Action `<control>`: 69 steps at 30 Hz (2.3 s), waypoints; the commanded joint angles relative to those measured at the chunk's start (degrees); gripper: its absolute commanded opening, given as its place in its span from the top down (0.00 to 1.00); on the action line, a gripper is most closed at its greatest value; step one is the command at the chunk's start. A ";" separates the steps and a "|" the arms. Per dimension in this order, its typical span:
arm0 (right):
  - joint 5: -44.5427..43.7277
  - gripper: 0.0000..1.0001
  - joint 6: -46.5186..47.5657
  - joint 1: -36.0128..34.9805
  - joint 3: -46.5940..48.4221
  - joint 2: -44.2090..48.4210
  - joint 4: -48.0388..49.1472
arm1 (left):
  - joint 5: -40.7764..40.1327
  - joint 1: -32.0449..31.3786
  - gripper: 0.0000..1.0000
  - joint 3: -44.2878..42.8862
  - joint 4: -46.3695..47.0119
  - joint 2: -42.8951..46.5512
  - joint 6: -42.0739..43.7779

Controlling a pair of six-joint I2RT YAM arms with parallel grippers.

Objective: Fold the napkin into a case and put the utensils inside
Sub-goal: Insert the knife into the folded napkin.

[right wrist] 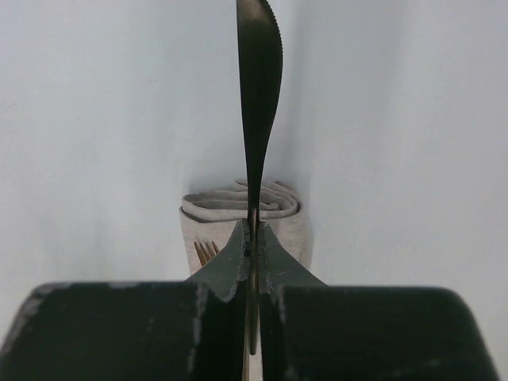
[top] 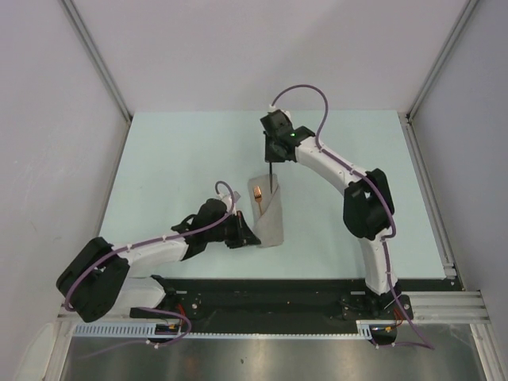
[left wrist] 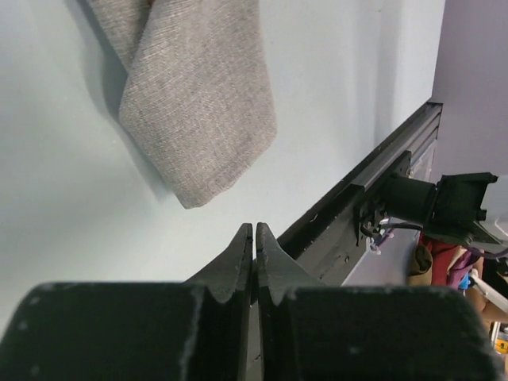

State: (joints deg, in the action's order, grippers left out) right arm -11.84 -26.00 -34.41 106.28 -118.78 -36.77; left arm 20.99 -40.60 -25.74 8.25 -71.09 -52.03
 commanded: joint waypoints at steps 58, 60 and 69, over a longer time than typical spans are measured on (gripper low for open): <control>-3.37 1.00 -7.75 -12.61 -15.13 3.56 -1.81 | -1.04 0.17 0.93 1.65 3.26 1.39 -1.41; -3.28 1.00 -7.93 -12.61 -15.66 3.90 -1.81 | -0.96 0.17 0.93 1.48 3.18 1.48 -1.41; -3.11 1.00 -8.54 -12.87 -17.95 5.93 -1.37 | -1.31 0.17 0.93 1.22 2.74 1.83 -1.32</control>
State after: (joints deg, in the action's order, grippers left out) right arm -14.92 -33.10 -46.76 88.99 -117.27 -38.46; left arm 20.08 -40.60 -24.43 10.50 -70.76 -53.93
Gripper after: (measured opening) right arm 0.021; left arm 0.067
